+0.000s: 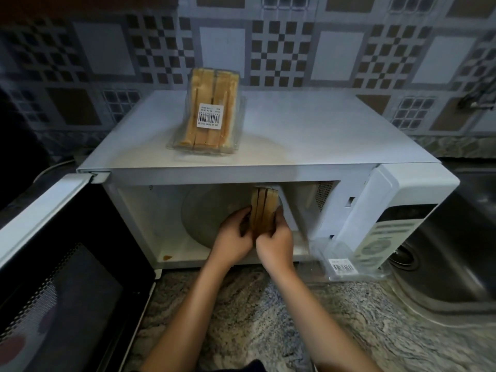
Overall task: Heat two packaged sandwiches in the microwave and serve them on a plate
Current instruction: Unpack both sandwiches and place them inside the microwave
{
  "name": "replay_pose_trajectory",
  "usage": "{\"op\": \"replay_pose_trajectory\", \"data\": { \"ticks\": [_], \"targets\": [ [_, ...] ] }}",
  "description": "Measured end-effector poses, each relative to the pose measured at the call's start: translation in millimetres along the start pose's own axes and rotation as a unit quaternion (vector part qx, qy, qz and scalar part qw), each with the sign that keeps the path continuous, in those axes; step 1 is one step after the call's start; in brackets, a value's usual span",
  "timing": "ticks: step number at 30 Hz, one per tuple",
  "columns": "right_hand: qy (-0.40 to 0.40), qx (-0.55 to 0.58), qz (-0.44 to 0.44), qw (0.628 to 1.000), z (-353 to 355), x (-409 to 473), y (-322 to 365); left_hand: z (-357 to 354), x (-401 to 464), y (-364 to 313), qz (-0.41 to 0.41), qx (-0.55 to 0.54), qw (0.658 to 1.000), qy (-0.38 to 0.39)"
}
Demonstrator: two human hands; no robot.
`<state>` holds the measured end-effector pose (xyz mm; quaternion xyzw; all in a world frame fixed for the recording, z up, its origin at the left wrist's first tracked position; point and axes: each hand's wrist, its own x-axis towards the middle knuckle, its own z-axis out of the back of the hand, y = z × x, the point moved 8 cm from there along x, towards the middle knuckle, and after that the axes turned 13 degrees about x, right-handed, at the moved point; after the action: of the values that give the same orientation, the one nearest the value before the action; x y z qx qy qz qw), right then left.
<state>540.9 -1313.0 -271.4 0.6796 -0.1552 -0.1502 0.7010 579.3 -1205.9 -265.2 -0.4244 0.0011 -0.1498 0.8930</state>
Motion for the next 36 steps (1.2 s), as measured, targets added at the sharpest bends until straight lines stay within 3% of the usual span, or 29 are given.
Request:
{"op": "replay_pose_trajectory", "data": {
  "ticks": [4, 14, 19, 23, 29, 31, 36],
  "targets": [
    [0.053, -0.046, 0.005, 0.998, -4, -22, 4, 8, -16, 3, 0.014, 0.013, 0.999, -0.026],
    [0.166, -0.085, -0.102, 0.977, 7, -90, 14, 28, -66, 5, 0.054, 0.007, 0.993, -0.101],
    [0.242, -0.023, -0.075, 0.967, 19, -138, 47, 16, -97, 6, 0.094, -0.016, 0.988, -0.119],
    [0.289, -0.019, 0.026, 0.957, 51, -170, 88, -13, -130, -1, 0.136, -0.06, 0.985, -0.09],
    [0.164, -0.129, 0.304, 0.93, 120, -167, 133, -40, -164, -25, 0.127, -0.008, 0.989, -0.079],
    [0.134, -0.143, 0.304, 0.932, 140, -160, 124, -53, -179, -30, 0.156, -0.007, 0.986, -0.058],
    [0.146, -0.186, 0.189, 0.953, 166, -146, 76, -83, -211, -34, 0.206, 0.026, 0.978, -0.022]
  ]
}}
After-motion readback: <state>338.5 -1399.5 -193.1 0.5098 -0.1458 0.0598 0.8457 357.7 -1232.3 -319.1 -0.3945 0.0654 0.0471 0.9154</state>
